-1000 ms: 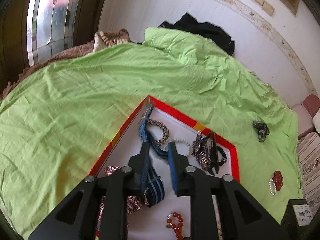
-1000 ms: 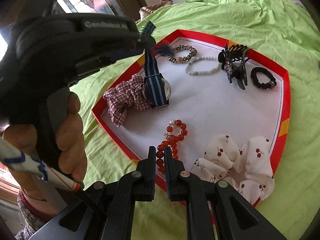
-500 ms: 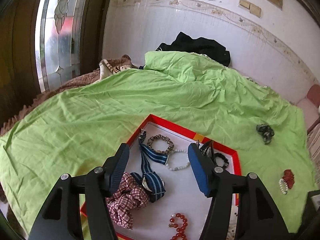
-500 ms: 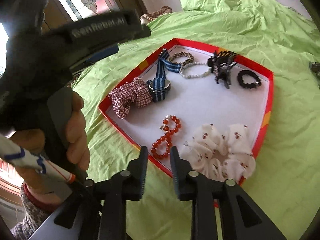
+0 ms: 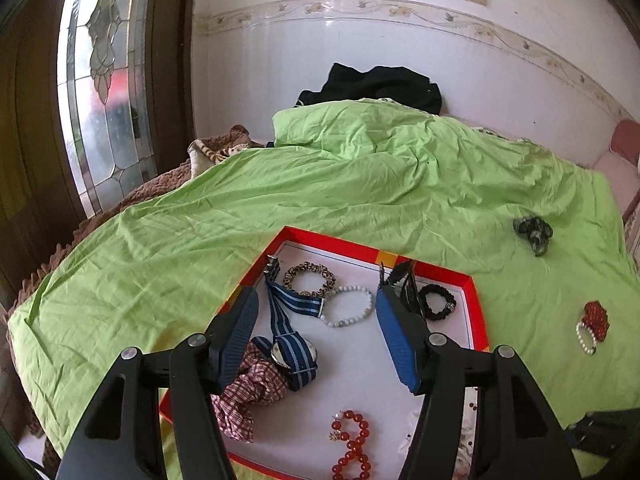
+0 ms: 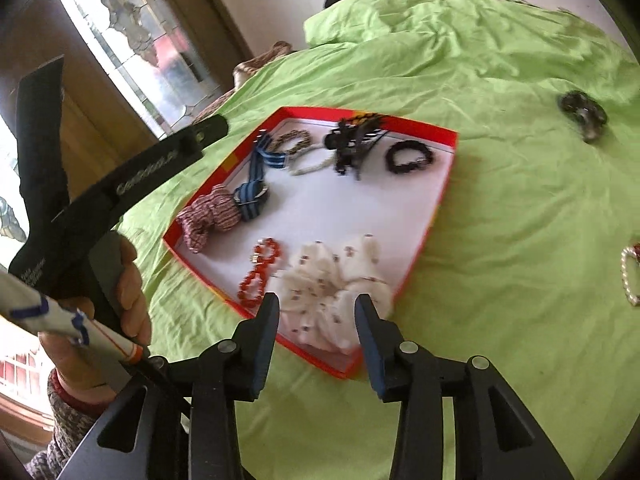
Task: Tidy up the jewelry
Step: 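Move both open tools back toward the pearl bracelet and red scrunchie, then grasp the pearl bracelet with the left tool while the right grasps the red polka-dot scrunchie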
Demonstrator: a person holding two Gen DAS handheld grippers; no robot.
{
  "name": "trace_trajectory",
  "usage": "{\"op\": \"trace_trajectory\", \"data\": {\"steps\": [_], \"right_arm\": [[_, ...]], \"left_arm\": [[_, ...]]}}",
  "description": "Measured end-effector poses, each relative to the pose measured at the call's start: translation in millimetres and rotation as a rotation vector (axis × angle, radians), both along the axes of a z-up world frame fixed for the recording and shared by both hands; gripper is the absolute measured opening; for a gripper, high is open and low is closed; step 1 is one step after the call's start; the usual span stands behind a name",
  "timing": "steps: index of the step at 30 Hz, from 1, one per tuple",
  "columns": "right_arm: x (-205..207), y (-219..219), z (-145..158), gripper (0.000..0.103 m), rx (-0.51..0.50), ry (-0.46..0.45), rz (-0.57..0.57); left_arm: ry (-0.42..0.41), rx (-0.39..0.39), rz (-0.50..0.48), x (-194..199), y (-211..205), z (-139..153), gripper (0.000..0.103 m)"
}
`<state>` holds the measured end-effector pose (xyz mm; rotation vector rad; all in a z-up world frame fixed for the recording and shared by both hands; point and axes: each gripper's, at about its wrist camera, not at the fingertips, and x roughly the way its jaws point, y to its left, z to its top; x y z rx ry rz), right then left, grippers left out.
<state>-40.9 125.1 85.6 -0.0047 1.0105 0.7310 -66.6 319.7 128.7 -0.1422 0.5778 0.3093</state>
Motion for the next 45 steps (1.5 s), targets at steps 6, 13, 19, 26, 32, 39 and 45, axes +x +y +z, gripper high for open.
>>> {"op": "trace_trajectory", "data": {"steps": [6, 13, 19, 26, 32, 39, 45], "right_arm": [[2.1, -29.8, 2.8, 0.043, 0.001, -0.010, -0.048], [8.8, -73.6, 3.1, 0.043, -0.002, -0.014, -0.132], [16.8, -124.3, 1.4, 0.044, -0.002, -0.012, -0.236], [22.7, -184.1, -4.3, 0.044, 0.018, -0.003, -0.354], [28.3, -255.0, -5.1, 0.045, 0.075, -0.022, -0.488], [50.4, -338.8, -8.1, 0.047, 0.114, -0.043, -0.667], [92.9, -365.5, -30.7, 0.047, 0.149, 0.026, -0.680]], "left_arm": [[0.010, 0.033, -0.021, 0.2, -13.3, -1.2, 0.060], [0.031, 0.063, -0.047, 1.4, -26.9, -5.4, 0.060], [0.044, 0.072, -0.074, 2.2, -38.2, -8.6, 0.060], [0.061, 0.093, -0.098, 1.9, -56.4, -11.1, 0.060], [0.024, 0.082, -0.171, -14.0, -82.9, 1.4, 0.060], [0.039, -0.010, -0.304, -22.7, -126.5, 7.8, 0.061], [0.148, -0.068, -0.417, 5.4, -182.7, -9.3, 0.061]]}}
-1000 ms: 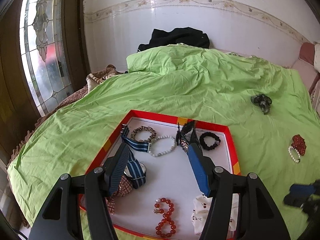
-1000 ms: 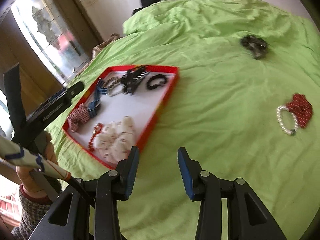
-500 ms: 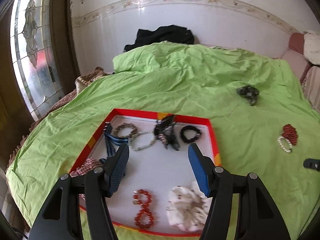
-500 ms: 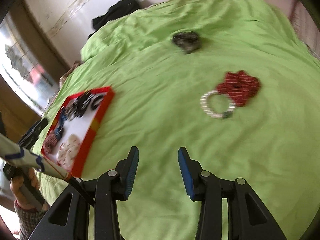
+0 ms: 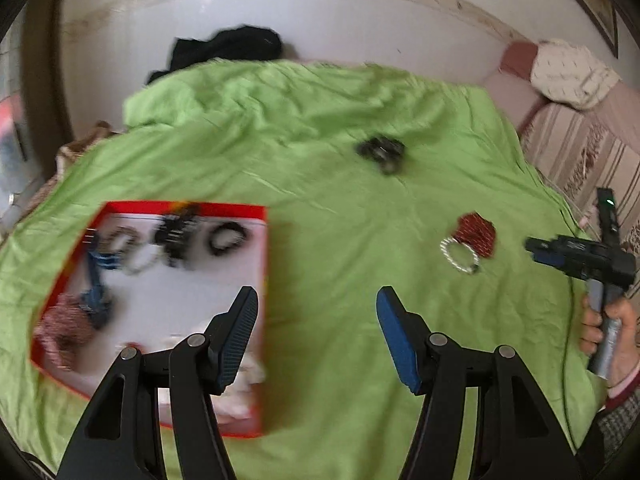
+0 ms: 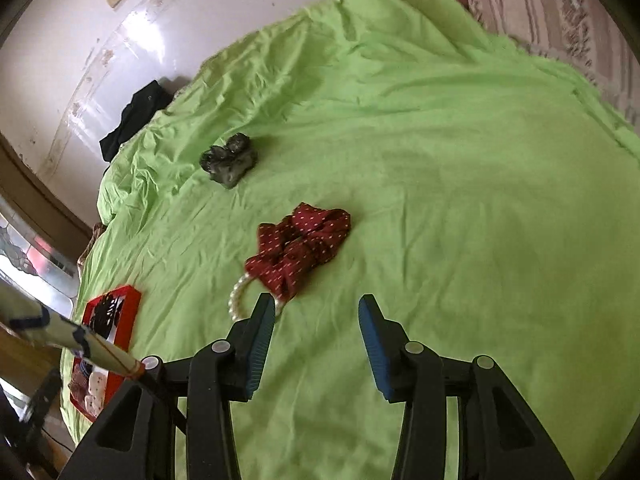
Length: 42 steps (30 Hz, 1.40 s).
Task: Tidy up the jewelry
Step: 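Grasp the pearl bracelet with the left tool while the right grasps the red polka-dot scrunchie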
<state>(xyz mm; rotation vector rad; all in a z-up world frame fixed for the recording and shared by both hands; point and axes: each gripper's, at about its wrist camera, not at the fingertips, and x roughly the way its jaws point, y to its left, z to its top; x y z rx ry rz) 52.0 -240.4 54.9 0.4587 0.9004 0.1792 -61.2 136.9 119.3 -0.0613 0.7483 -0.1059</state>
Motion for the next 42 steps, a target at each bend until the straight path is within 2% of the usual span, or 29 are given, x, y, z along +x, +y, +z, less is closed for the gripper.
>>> {"op": "trace_trajectory", "data": {"steps": [6, 8, 10, 17, 25, 26, 27, 28, 29, 30, 31, 32, 35, 42], "right_arm": [[35.7, -2.1, -16.7, 0.048, 0.050, 0.039, 0.019], [43.5, -5.3, -18.8, 0.050, 0.066, 0.038, 0.013], [49.2, -9.6, -21.6, 0.051, 0.083, 0.042, 0.008], [60.4, -22.0, -31.5, 0.052, 0.179, 0.061, 0.001], [72.5, -3.1, -40.4, 0.053, 0.167, 0.064, 0.056], [74.2, -0.5, -42.7, 0.053, 0.160, 0.067, 0.063], [75.6, 2.2, -44.6, 0.053, 0.153, 0.068, 0.067], [75.7, 4.0, -45.4, 0.053, 0.145, 0.064, 0.069], [75.6, 6.8, -45.4, 0.053, 0.130, 0.060, 0.073], [75.4, 7.8, -45.7, 0.049, 0.122, 0.058, 0.080], [75.2, 9.8, -45.4, 0.030, 0.116, 0.060, 0.094], [75.2, 10.5, -45.1, 0.016, 0.119, 0.063, 0.103], [70.4, 9.9, -37.5, 0.010, 0.123, 0.042, 0.099], [51.8, 13.9, -4.1, 0.008, 0.108, -0.038, 0.095]], "left_arm": [[0.125, -0.093, -0.105, 50.6, -63.9, -25.3, 0.060], [0.161, -0.098, -0.125, 69.8, -83.6, -35.8, 0.052], [0.197, -0.104, -0.145, 86.0, -102.1, -46.5, 0.049], [0.262, -0.068, -0.201, 134.9, -160.4, -78.2, 0.048], [0.306, -0.046, -0.219, 161.4, -187.4, -98.6, 0.048], [0.308, -0.055, -0.217, 163.2, -189.1, -99.0, 0.043], [0.311, -0.065, -0.212, 164.4, -190.3, -99.6, 0.035], [0.318, -0.066, -0.204, 165.5, -190.6, -100.7, 0.018], [0.328, -0.068, -0.202, 165.6, -191.6, -102.1, 0.009], [0.326, -0.067, -0.200, 163.9, -191.9, -101.9, 0.009], [0.320, -0.058, -0.197, 161.2, -191.8, -100.2, 0.009], [0.316, -0.051, -0.198, 158.7, -191.7, -97.5, 0.009], [0.295, -0.056, -0.196, 145.8, -184.4, -85.2, 0.009], [0.176, -0.048, -0.220, 91.5, -156.0, -32.0, 0.009]]}}
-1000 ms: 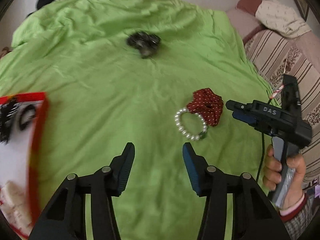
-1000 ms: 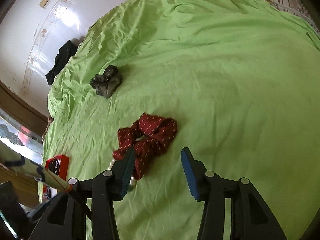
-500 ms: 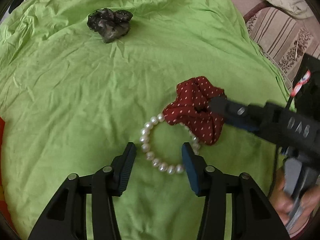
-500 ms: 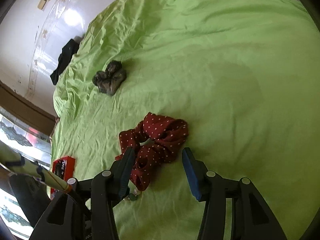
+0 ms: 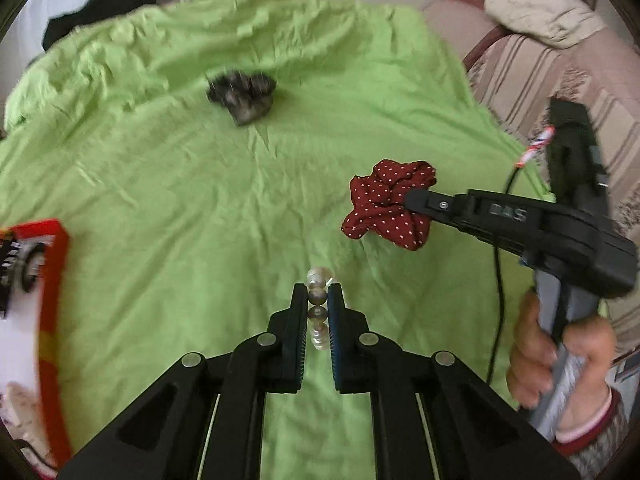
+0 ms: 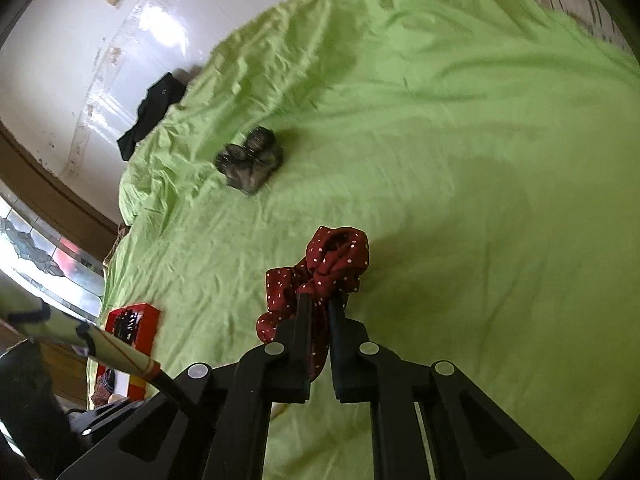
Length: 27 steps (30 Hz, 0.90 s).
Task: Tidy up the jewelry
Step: 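Grasp the pearl bracelet with the left tool while the right grasps the red polka-dot scrunchie, then carry the pearl bracelet and red scrunchie into the tray and open both tools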
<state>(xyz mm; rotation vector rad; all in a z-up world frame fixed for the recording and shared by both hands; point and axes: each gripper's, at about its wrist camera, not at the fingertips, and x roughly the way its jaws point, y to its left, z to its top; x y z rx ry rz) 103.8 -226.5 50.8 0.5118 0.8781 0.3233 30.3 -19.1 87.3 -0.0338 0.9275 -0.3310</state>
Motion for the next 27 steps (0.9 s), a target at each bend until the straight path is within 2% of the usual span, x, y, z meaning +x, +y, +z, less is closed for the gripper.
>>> {"op": "trace_trajectory", "data": {"steps": [9, 14, 21, 27], "right_arm": [[-28.9, 16.8, 33.0, 0.008, -0.041, -0.078, 0.028], [-45.4, 34.1, 39.5, 0.008, -0.102, -0.102, 0.063], [-63.4, 56.5, 42.3, 0.008, -0.131, -0.108, 0.119], [-82.4, 82.0, 49.8, 0.008, -0.129, -0.128, 0.171]], "left_arm": [[-0.092, -0.053, 0.026, -59.8, 50.1, 51.8, 0.009], [-0.148, -0.022, 0.081, -82.2, 82.7, 69.6, 0.009], [-0.190, 0.022, 0.188, -94.5, 133.7, 83.7, 0.009], [-0.204, 0.015, 0.266, -95.2, 177.6, 82.4, 0.009]]}}
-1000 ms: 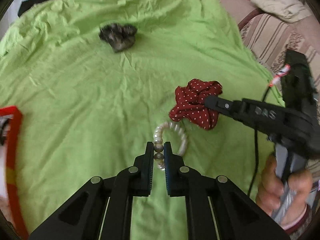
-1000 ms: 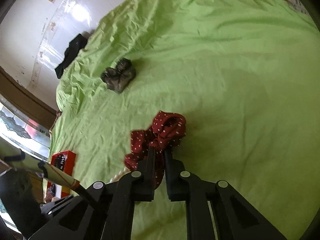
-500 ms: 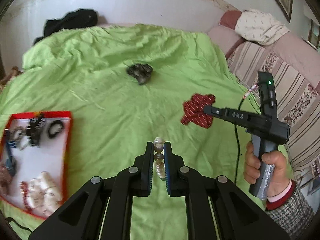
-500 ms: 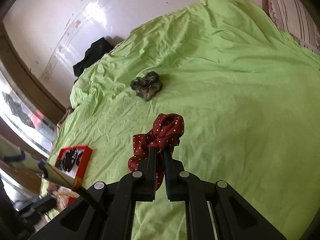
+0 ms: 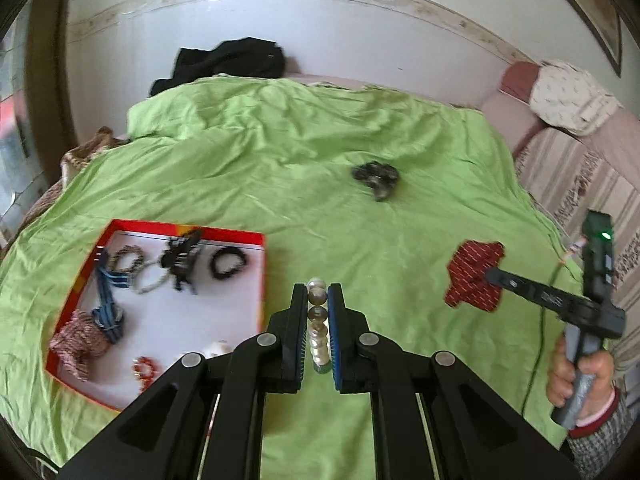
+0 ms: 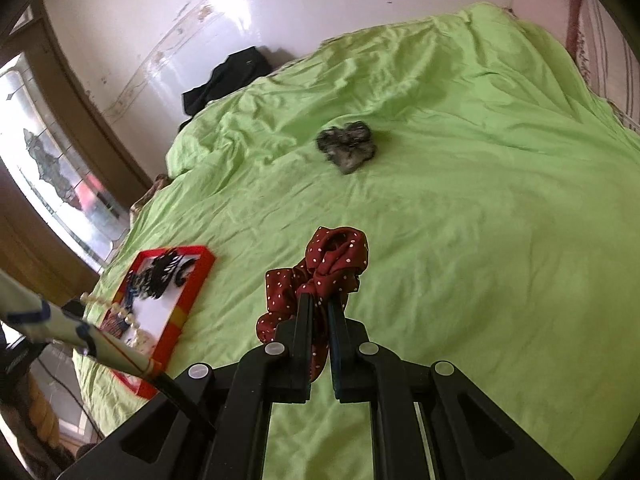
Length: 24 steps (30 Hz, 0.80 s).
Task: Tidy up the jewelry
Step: 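Carry the pearl bracelet and red scrunchie into the tray and open both tools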
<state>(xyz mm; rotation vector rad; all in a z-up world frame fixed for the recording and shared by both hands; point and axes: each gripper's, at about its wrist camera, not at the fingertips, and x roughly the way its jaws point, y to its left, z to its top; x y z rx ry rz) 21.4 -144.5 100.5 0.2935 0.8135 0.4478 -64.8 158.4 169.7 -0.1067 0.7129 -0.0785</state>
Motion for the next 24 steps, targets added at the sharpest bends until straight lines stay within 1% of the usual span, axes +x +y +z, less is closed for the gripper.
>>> {"op": "trace_trajectory", "data": {"steps": [4, 8, 10, 13, 16, 19, 24], "right_arm": [[-13.4, 25.5, -0.7, 0.008, -0.007, 0.000, 0.042], [-25.6, 64.9, -3.5, 0.008, -0.036, 0.003, 0.101], [-27.9, 85.4, -4.5, 0.008, -0.050, 0.009, 0.131], [-26.7, 110.0, -4.1, 0.008, -0.040, 0.024, 0.166], [-23.1, 141.2, 0.8, 0.008, -0.056, 0.025, 0.205], [-21.0, 172.5, 8.2, 0.008, -0.087, 0.011, 0.245], [-10.6, 225.3, 14.7, 0.008, -0.126, 0.001, 0.303]], "left_arm": [[-0.014, -0.001, 0.034, 1.5, 24.8, -3.6, 0.009], [-0.011, -0.013, 0.054, 4.7, 54.4, -7.8, 0.009], [-0.003, -0.033, 0.067, 9.1, 69.5, -10.6, 0.009], [0.013, -0.086, 0.093, 15.4, 92.7, -19.0, 0.009], [0.043, -0.123, 0.111, 24.4, 111.0, -31.1, 0.009], [0.078, -0.139, 0.142, 34.6, 127.2, -45.7, 0.009], [0.177, -0.194, 0.193, 53.9, 154.7, -76.2, 0.009]]}}
